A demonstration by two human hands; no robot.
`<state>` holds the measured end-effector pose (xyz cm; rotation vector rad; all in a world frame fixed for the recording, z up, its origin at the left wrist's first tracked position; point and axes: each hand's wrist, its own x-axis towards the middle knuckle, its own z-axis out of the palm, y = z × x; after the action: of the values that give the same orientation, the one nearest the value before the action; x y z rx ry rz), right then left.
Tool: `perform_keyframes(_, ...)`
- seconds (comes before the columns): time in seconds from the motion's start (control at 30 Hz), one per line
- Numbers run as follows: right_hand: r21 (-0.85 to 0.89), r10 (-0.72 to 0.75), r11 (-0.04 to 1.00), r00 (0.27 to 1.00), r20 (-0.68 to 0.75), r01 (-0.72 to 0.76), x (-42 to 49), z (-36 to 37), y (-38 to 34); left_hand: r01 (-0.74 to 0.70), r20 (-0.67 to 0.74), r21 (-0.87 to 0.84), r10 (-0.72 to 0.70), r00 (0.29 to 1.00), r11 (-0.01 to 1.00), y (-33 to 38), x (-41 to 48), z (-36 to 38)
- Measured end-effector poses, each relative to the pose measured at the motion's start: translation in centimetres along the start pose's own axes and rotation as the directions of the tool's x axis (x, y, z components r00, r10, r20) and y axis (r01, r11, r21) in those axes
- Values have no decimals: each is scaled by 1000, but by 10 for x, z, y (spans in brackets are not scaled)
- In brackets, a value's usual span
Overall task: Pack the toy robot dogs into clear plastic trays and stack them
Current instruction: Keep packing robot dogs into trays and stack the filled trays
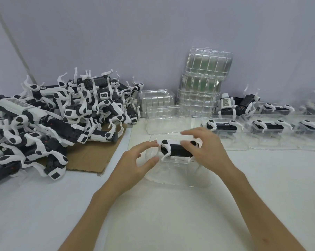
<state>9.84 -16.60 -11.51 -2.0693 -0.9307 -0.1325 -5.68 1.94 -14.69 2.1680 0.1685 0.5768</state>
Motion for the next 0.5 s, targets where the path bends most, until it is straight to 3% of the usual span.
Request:
perform_keyframes(0.07, 39, 61, 998, 992, -108, -57, 2, -4, 0, 3, -44, 17, -2, 999, 1000, -1, 1, 1)
perform_keyframes(0.13, 60, 203, 979, 971, -130, -197, 5, -13, 4, 19, -76, 53, -15, 997, 998, -3, 0, 4)
perform_keyframes(0.27, -139, 456, 884, 889, 51, -446, 7, -23, 19, 264, -126, 89, -252, 960, 961, -9, 4, 9)
perform_keyframes(0.37, -109, 488, 873, 857, 165, -475, 7, -23, 21, 471, -97, 141, -461, 882, 871, -13, 10, 12)
perform_keyframes(0.5, 122, 400, 889, 878, 263, -442, 4, -17, 15, 425, -65, -80, -430, 900, 902, -9, 8, 12)
